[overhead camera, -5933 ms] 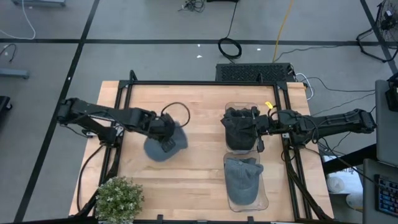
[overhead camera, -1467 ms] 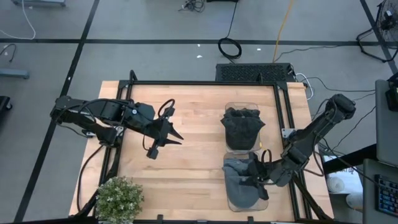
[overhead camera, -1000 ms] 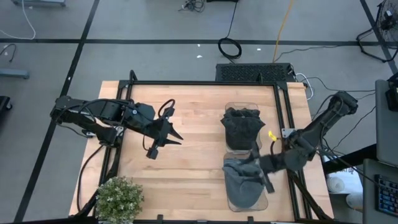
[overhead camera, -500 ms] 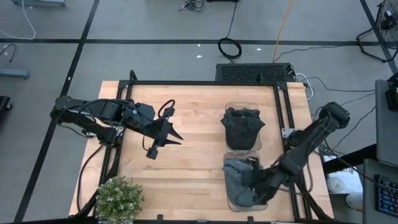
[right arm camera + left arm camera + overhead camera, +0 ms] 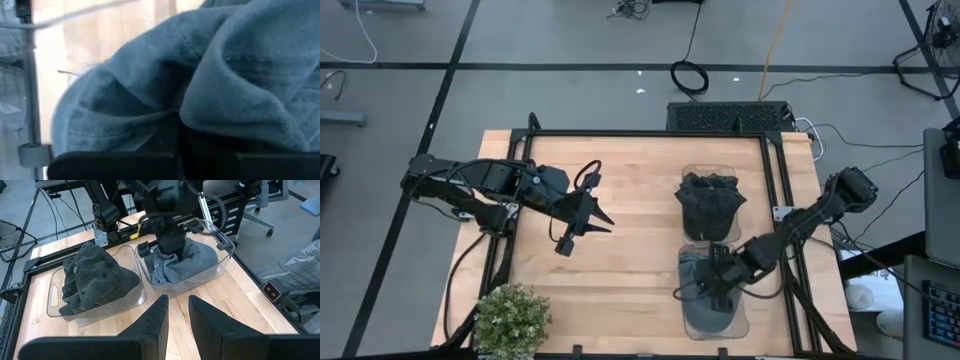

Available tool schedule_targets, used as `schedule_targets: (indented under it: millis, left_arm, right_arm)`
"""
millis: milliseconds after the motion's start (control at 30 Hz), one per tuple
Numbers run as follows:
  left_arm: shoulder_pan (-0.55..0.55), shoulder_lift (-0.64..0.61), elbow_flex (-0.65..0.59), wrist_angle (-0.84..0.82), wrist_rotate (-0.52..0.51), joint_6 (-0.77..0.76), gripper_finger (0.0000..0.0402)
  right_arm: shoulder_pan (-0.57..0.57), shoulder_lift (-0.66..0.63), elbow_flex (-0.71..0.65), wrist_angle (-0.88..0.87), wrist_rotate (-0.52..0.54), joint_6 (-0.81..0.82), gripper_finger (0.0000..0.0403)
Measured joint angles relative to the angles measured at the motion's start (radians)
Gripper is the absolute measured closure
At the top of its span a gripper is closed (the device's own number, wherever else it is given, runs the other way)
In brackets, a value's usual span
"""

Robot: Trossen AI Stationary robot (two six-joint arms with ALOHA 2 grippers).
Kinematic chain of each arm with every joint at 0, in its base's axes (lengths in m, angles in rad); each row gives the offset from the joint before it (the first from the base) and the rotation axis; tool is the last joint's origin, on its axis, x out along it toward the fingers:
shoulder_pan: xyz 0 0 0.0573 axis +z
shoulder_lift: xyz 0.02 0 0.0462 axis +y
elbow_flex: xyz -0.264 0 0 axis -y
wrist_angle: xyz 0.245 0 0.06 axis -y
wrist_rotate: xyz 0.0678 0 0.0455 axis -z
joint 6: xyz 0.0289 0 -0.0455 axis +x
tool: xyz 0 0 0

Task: Pick & Place hat
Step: Put the blue cap into the bottom transparent bin, then return to Home Position

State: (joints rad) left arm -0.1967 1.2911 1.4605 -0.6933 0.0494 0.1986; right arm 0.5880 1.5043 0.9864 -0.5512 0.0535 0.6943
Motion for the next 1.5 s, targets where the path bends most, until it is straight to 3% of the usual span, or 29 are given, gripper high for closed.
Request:
schedule_targets:
  millis: [267,500,767,933,1033,1133,1233,1367,1500]
  left_arm:
    - [0.000,0.000,0.000,0.000,0.000,0.001,0.0316]
    - [0.000,0.000,0.000,0.000,0.000,0.002,0.0316]
    - [0.030,-0.016,0.000,-0.033,-0.103,-0.076,0.0316]
    - [0.054,-0.061,0.001,-0.059,-0.004,0.020,0.0316]
    - [0.065,-0.107,-0.029,-0.061,0.109,0.084,0.0316]
    - [0.087,-0.199,-0.181,0.043,0.164,0.093,0.0316]
    - [0.124,-0.319,-0.412,0.233,0.162,0.021,0.0316]
    - [0.172,-0.486,-0.717,0.518,0.162,-0.100,0.0316]
    - [0.200,-0.605,-0.948,0.764,0.160,-0.188,0.0316]
  right_arm:
    - [-0.027,-0.046,-0.029,0.001,-0.008,0.000,0.0403]
    - [-0.034,-0.218,-0.014,0.022,-0.003,-0.008,0.0403]
    - [-0.038,-0.494,-0.014,0.049,0.029,-0.289,0.0403]
    - [-0.049,-0.695,-0.023,0.036,0.218,-0.500,0.0403]
    - [-0.052,-0.802,-0.049,0.040,0.357,-0.484,0.0403]
    - [-0.052,-0.886,-0.152,0.133,0.393,-0.544,0.0403]
    - [-0.052,-0.937,-0.295,0.253,0.396,-0.587,0.0403]
    - [-0.075,-0.980,-0.430,0.341,0.386,-0.513,0.0403]
    - [-0.099,-1.012,-0.547,0.496,0.273,-0.552,0.0403]
